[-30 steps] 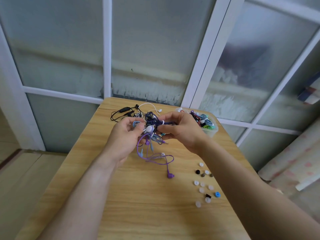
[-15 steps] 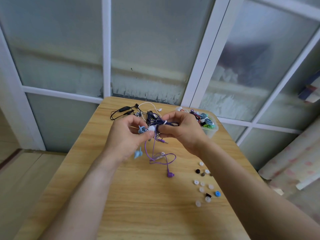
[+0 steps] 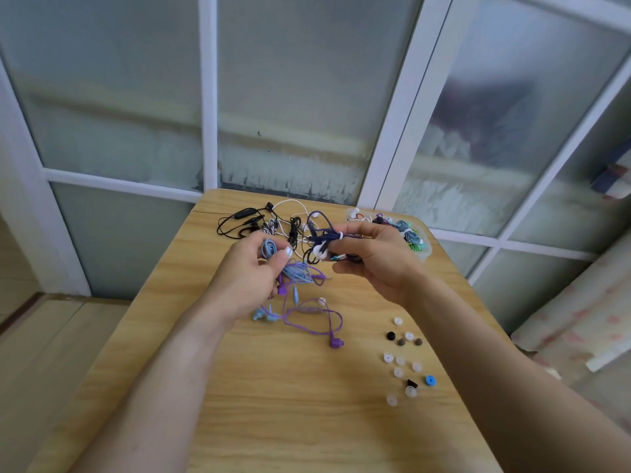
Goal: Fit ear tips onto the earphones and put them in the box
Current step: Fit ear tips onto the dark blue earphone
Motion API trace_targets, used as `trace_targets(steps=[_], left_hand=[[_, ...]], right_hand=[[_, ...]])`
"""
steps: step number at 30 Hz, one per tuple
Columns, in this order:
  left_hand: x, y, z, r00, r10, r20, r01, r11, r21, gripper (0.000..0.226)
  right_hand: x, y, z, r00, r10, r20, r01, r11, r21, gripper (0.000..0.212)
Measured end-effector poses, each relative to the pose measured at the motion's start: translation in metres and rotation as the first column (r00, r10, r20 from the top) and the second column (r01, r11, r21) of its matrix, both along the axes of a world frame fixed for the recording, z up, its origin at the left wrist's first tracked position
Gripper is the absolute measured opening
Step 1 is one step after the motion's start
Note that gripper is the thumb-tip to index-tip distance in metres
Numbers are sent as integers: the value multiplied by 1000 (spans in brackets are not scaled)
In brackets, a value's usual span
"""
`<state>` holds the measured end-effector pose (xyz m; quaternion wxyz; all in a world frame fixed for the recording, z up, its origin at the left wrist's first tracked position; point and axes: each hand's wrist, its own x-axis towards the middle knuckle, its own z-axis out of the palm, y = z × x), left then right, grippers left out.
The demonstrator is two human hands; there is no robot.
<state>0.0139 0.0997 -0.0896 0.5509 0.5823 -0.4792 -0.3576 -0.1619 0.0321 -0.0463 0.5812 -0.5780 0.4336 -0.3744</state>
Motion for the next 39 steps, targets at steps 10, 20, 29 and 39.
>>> trace_targets(steps=[10,20,29,39], left_hand=[[6,-10,-7,937,328,119,-306,936,-174,21],[9,-6,-15,808,117,577,-181,982,53,44],[-12,3,9,862,257,436,-51,902,-429,41],[-29,16,15,969,-209,129,232,952,-198,23]], right_hand=[[-11,-10,-10,823,-276,-497,84,924,-374,12],[-22,-9,-5,997,-76,8,73,980,184,24],[-30,3,4,976,165,142,-193,957,217,21],[-42,25,12,955,282,97,-291,951,103,54]])
